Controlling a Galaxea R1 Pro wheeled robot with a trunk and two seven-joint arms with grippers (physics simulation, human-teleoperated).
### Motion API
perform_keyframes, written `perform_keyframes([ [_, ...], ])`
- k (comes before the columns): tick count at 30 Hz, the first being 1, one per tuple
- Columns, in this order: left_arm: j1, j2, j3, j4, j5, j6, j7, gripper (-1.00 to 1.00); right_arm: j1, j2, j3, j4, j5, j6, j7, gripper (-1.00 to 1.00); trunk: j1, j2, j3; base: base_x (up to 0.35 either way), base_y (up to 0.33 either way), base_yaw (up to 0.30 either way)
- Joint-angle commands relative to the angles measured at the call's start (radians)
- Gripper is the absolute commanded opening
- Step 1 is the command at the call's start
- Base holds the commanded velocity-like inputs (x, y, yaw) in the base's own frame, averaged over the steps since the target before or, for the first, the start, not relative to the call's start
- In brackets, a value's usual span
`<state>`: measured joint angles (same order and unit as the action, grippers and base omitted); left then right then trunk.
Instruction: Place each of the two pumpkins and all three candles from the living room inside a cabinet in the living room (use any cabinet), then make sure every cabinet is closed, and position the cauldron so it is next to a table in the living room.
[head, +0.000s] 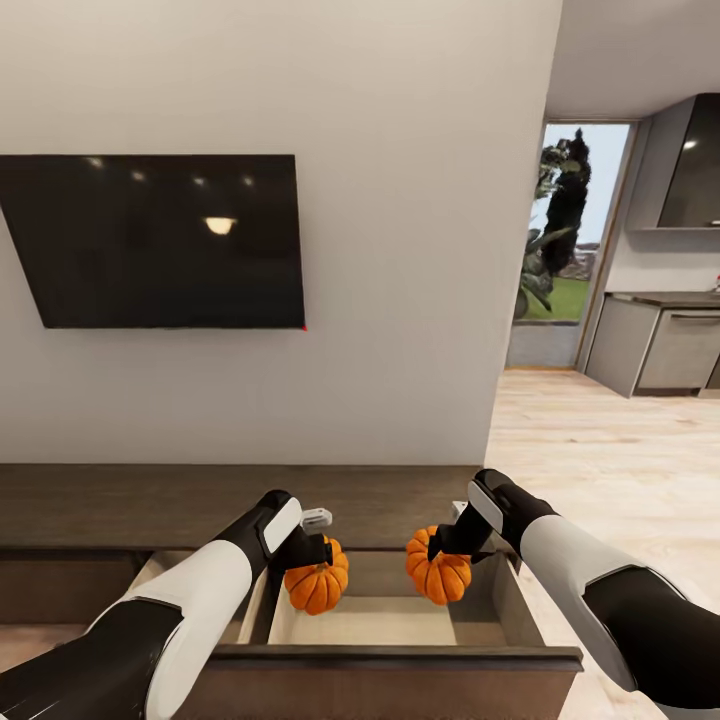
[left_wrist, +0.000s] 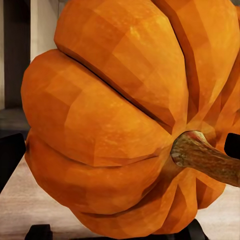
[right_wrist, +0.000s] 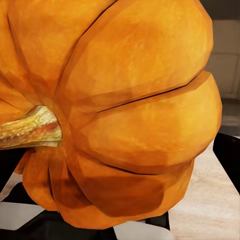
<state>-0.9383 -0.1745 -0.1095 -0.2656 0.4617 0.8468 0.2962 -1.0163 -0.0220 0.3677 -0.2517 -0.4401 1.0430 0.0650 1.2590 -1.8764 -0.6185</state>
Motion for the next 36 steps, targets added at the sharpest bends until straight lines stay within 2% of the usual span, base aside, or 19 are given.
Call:
perform_keyframes([
  [1, -0.001, 0.000, -0.004, -0.001, 0.008, 0.003, 0.004, -1.00, -0.001, -0.001, 0.008, -0.001, 0.000, 0.003, 0.007, -1.00, 0.000, -0.001, -0.002, 0.000, 0.000, 0.000],
  [11, -0.001, 0.000, -0.004, -0.001, 0.008, 0.003, 0.004, -1.00, -0.001, -0.001, 0.008, -0.001, 0.000, 0.003, 0.007, -1.00, 0.000, -0.001, -0.005, 0.000, 0.000, 0.000],
  [32, -0.001, 0.000, -0.004, -0.001, 0.008, 0.000, -0.028, -1.00, -0.001, -0.001, 0.007, -0.001, 0.000, -0.002, 0.007, -1.00, 0.000, -0.001, -0.037, 0.000, 0.000, 0.000],
  [36, -0.001, 0.000, -0.004, 0.015, 0.008, -0.063, -0.030, -1.00, -0.001, -0.001, 0.007, -0.001, -0.001, -0.033, 0.007, -1.00, 0.000, -0.001, -0.043, 0.000, 0.000, 0.000],
])
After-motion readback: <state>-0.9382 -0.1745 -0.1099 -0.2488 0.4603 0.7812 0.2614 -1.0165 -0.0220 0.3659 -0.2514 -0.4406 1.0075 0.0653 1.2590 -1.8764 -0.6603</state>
